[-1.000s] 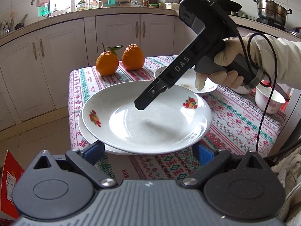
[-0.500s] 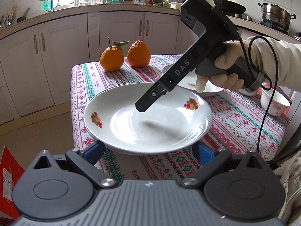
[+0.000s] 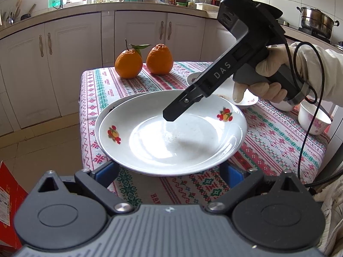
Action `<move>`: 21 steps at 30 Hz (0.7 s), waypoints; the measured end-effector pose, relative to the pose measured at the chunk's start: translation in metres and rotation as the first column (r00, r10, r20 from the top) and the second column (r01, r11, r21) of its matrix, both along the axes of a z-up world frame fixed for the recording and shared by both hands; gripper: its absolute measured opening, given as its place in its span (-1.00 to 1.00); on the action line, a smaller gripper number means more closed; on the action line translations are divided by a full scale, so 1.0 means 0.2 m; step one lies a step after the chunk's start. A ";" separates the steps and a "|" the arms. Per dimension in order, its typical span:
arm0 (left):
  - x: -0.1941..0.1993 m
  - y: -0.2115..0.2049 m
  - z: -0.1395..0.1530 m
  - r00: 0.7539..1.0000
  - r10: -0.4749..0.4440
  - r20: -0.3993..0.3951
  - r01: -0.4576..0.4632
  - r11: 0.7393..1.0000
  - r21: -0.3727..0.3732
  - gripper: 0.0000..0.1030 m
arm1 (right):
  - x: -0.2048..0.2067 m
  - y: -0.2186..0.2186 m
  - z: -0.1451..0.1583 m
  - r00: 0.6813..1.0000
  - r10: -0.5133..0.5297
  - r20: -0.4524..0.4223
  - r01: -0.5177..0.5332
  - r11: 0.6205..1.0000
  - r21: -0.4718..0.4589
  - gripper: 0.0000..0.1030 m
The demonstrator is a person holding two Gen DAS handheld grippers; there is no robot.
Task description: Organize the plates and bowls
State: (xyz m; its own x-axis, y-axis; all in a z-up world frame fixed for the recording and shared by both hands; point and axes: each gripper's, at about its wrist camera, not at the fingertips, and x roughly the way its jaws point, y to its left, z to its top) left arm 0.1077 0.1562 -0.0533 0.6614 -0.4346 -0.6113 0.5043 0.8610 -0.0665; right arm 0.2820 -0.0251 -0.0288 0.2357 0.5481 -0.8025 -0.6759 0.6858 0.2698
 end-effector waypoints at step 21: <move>0.01 0.00 -0.01 1.000 0.010 0.012 -0.010 1.000 0.019 0.92 | -0.09 -0.08 0.05 0.999 -0.048 0.020 0.048 0.999 0.011 0.66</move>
